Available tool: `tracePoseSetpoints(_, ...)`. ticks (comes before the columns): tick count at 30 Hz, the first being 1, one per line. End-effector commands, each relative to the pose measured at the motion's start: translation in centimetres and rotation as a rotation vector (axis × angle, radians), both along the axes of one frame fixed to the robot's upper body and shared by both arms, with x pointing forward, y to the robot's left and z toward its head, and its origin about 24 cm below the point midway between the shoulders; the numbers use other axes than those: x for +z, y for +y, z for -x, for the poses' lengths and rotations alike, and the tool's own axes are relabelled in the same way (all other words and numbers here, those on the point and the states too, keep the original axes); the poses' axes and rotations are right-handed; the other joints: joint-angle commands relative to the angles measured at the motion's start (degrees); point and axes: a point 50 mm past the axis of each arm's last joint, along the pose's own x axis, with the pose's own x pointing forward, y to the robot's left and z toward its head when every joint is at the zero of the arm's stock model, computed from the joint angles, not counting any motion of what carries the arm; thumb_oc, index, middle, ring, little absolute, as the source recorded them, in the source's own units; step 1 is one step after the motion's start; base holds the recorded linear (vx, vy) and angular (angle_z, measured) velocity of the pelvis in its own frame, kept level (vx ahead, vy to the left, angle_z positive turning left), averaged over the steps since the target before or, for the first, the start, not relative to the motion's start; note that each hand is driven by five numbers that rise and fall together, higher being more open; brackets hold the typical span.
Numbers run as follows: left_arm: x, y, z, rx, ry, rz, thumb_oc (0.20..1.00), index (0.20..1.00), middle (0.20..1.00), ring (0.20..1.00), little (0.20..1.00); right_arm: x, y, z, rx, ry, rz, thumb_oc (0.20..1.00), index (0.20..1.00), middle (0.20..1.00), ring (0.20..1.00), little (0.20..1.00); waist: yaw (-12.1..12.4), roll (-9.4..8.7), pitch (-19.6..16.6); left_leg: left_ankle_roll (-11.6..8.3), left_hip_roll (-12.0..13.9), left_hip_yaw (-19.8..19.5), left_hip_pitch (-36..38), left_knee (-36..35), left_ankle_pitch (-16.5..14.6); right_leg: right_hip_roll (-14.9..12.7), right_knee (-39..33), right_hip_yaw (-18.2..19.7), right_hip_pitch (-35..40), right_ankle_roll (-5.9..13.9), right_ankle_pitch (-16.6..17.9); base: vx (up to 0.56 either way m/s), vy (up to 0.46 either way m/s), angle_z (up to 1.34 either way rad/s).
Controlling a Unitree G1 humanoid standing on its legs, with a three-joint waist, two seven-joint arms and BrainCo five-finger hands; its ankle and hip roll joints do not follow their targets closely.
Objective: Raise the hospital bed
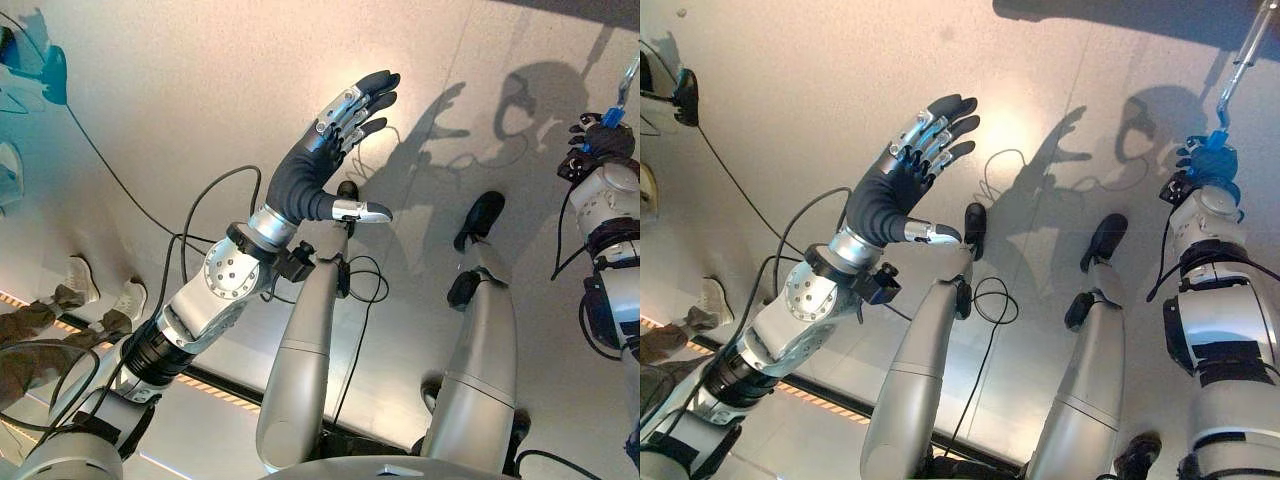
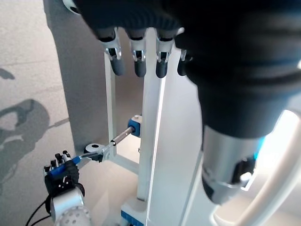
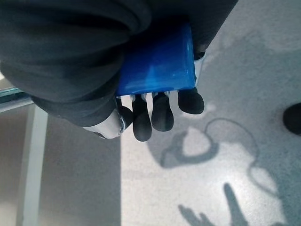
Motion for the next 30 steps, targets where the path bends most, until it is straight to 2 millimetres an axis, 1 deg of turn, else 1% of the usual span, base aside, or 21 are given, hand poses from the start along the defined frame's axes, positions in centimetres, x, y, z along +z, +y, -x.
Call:
tracePoseSetpoints(1, 1.4, 0.6, 2.0, -0.036, -0.086, 0.086, 1.000, 1.000, 1.000, 1.000, 1.000, -3.1, -6.1, 5.0, -0.282, 0.092, -0.088, 0.200, 0.200, 0.200, 0.200, 0.200, -3.6, 4.85, -1.0, 1.36, -0.6, -0.5, -1.2, -1.5, 0.8, 3.1, 8.0, 0.5, 3.1, 0.13, -10.3, 0.00, -0.012, -0.05)
tracePoseSetpoints(2, 1.2, 0.7, 2.0, -0.032, -0.074, 0.089, 1.000, 1.000, 1.000, 1.000, 1.000, -3.3, -6.1, 5.2, -0.284, 0.077, -0.088, 0.200, 0.200, 0.200, 0.200, 0.200, -4.5, 4.23, -1.0, 1.06, -0.4, -0.4, 0.1, -1.3, -0.5, 3.4, 8.2, 1.1, 4.2, 0.29, -11.4, 0.00, 0.000, 0.00)
tracePoseSetpoints(3, 1.3, 0.8, 2.0, -0.029, -0.081, 0.089, 1.000, 1.000, 1.000, 1.000, 1.000, -3.2, -6.0, 5.1, -0.281, 0.068, -0.090, 0.200, 0.200, 0.200, 0.200, 0.200, -4.4, 4.16, -1.0, 1.30, -0.2, 0.0, -0.7, -1.7, 0.6, 3.4, 7.8, 0.7, 3.4, 0.05, -10.5, -0.01, -0.014, -0.03)
tracePoseSetpoints(4, 1.3, 0.8, 2.0, -0.026, -0.078, 0.093, 1.000, 1.000, 1.000, 1.000, 1.000, -3.4, -6.2, 5.3, -0.285, 0.059, -0.093, 0.200, 0.200, 0.200, 0.200, 0.200, -4.7, 3.79, -1.0, 1.25, -0.1, 0.2, -0.6, -2.0, 0.8, 3.7, 7.3, 0.8, 3.4, 0.04, -10.1, -0.05, -0.002, -0.04)
tracePoseSetpoints(10, 1.5, 1.4, 2.2, -0.004, -0.095, 0.102, 1.000, 1.000, 1.000, 1.000, 1.000, -3.5, -6.4, 5.8, -0.286, -0.009, -0.089, 0.200, 0.200, 0.200, 0.200, 0.200, -6.3, 2.00, -1.0, 1.09, 0.4, 0.5, 1.2, -3.4, 0.9, 4.3, 6.0, 0.5, 5.0, 0.15, -9.8, -0.02, -0.017, -0.05)
tracePoseSetpoints(11, 1.6, 1.8, 2.2, 0.013, -0.106, 0.097, 1.000, 1.000, 1.000, 1.000, 1.000, -3.3, -6.2, 5.7, -0.271, -0.046, -0.085, 0.200, 0.200, 0.200, 0.200, 0.200, -6.8, 1.25, -1.0, 1.14, 0.6, 0.6, 1.8, -3.9, 1.0, 4.7, 5.4, 0.4, 5.5, 0.11, -9.5, -0.02, -0.005, -0.05)
tracePoseSetpoints(14, 1.7, 2.1, 2.2, 0.024, -0.110, 0.102, 1.000, 1.000, 1.000, 1.000, 1.000, -3.2, -6.1, 5.8, -0.266, -0.083, -0.091, 0.200, 0.200, 0.200, 0.200, 0.200, -7.2, 0.67, -1.0, 1.02, 0.7, 0.7, 2.4, -4.3, 1.0, 4.8, 5.1, 0.4, 6.0, 0.10, -9.5, -0.01, -0.023, -0.05)
tracePoseSetpoints(15, 1.8, 2.3, 2.3, 0.036, -0.116, 0.110, 1.000, 1.000, 1.000, 1.000, 1.000, -2.8, -5.6, 5.5, -0.244, -0.128, -0.087, 0.200, 0.200, 0.200, 0.200, 0.200, -7.6, 0.29, -1.0, 0.89, 0.8, 0.8, 2.5, -4.5, 1.2, 4.9, 4.9, 0.4, 6.1, 0.05, -9.5, -0.01, -0.036, -0.04)
tracePoseSetpoints(16, 1.9, 2.5, 2.3, 0.046, -0.124, 0.116, 1.000, 1.000, 1.000, 1.000, 1.000, -2.8, -5.6, 5.7, -0.239, -0.146, -0.078, 0.200, 0.200, 0.200, 0.200, 0.200, -8.0, -0.06, -1.0, 0.78, 0.9, 0.8, 2.6, -4.6, 1.2, 5.0, 4.8, 0.3, 6.2, 0.05, -9.5, -0.02, -0.033, -0.03)
tracePoseSetpoints(17, 1.9, 2.8, 2.4, 0.057, -0.122, 0.125, 1.000, 1.000, 1.000, 1.000, 1.000, -2.4, -5.0, 5.6, -0.221, -0.194, -0.064, 0.200, 0.200, 0.200, 0.200, 0.200, -8.3, -0.58, -1.0, 0.71, 1.0, 0.9, 2.8, -4.8, 1.3, 5.1, 4.4, 0.3, 6.5, -0.03, -9.4, -0.01, -0.030, -0.01)
tracePoseSetpoints(19, 1.8, 3.2, 2.3, 0.078, -0.120, 0.134, 1.000, 1.000, 1.000, 1.000, 1.000, -1.9, -5.2, 6.1, -0.229, -0.241, -0.041, 0.200, 0.200, 0.200, 0.200, 0.200, -8.7, -1.30, -1.0, 0.59, 1.1, 0.8, 3.2, -5.3, 1.5, 5.3, 3.9, 0.1, 6.9, -0.03, -9.2, -0.01, -0.024, -0.04)
tracePoseSetpoints(20, 1.8, 3.2, 2.3, 0.078, -0.120, 0.133, 1.000, 1.000, 1.000, 1.000, 1.000, -2.0, -5.1, 6.2, -0.230, -0.240, -0.041, 0.200, 0.200, 0.200, 0.200, 0.200, -8.7, -1.33, -1.0, 0.58, 1.2, 0.8, 3.3, -5.3, 1.5, 5.3, 3.9, 0.1, 6.9, -0.03, -9.2, -0.01, -0.028, -0.05)
tracePoseSetpoints(21, 1.8, 3.5, 2.4, 0.093, -0.123, 0.139, 1.000, 1.000, 1.000, 1.000, 1.000, -1.5, -5.6, 6.7, -0.256, -0.271, -0.040, 0.200, 0.200, 0.200, 0.200, 0.200, -8.8, -1.69, -1.0, 0.53, 1.3, 0.7, 3.4, -5.6, 1.6, 5.4, 3.6, 0.0, 7.0, 0.01, -9.0, 0.00, 0.000, 0.00)
tracePoseSetpoints(24, 2.0, 3.8, 2.4, 0.108, -0.133, 0.142, 1.000, 1.000, 1.000, 1.000, 1.000, -1.1, -5.7, 7.1, -0.269, -0.282, -0.011, 0.200, 0.200, 0.200, 0.200, 0.200, -9.1, -2.15, -1.0, 0.43, 1.4, 0.8, 3.6, -5.8, 1.6, 5.5, 3.2, -0.1, 7.3, 0.00, -8.9, 0.00, 0.000, 0.00)
tracePoseSetpoints(25, 2.0, 3.8, 2.5, 0.105, -0.131, 0.145, 1.000, 1.000, 1.000, 1.000, 1.000, -0.9, -6.5, 7.6, -0.305, -0.274, 0.001, 0.200, 0.200, 0.200, 0.200, 0.200, -9.2, -2.37, -1.0, 0.35, 1.5, 0.8, 3.7, -5.8, 1.6, 5.6, 3.2, -0.1, 7.4, 0.02, -8.9, 0.00, 0.000, 0.00)
tracePoseSetpoints(28, 2.0, 3.9, 2.5, 0.111, -0.136, 0.146, 1.000, 1.000, 1.000, 1.000, 1.000, -0.5, -6.9, 7.8, -0.327, -0.274, 0.013, 0.200, 0.200, 0.200, 0.200, 0.200, -9.3, -2.59, -1.0, 0.28, 1.6, 0.7, 3.8, -5.8, 1.6, 5.6, 3.1, -0.1, 7.6, -0.03, -8.9, 0.00, 0.000, 0.00)
tracePoseSetpoints(30, 2.1, 4.1, 2.6, 0.115, -0.141, 0.148, 1.000, 1.000, 1.000, 1.000, 1.000, 0.2, -6.4, 7.6, -0.300, -0.305, 0.034, 0.200, 0.200, 0.200, 0.200, 0.200, -9.6, -2.93, -1.0, 0.21, 1.7, 0.7, 3.9, -5.8, 1.6, 5.9, 2.9, -0.1, 7.7, -0.03, -8.7, 0.00, 0.000, 0.00)
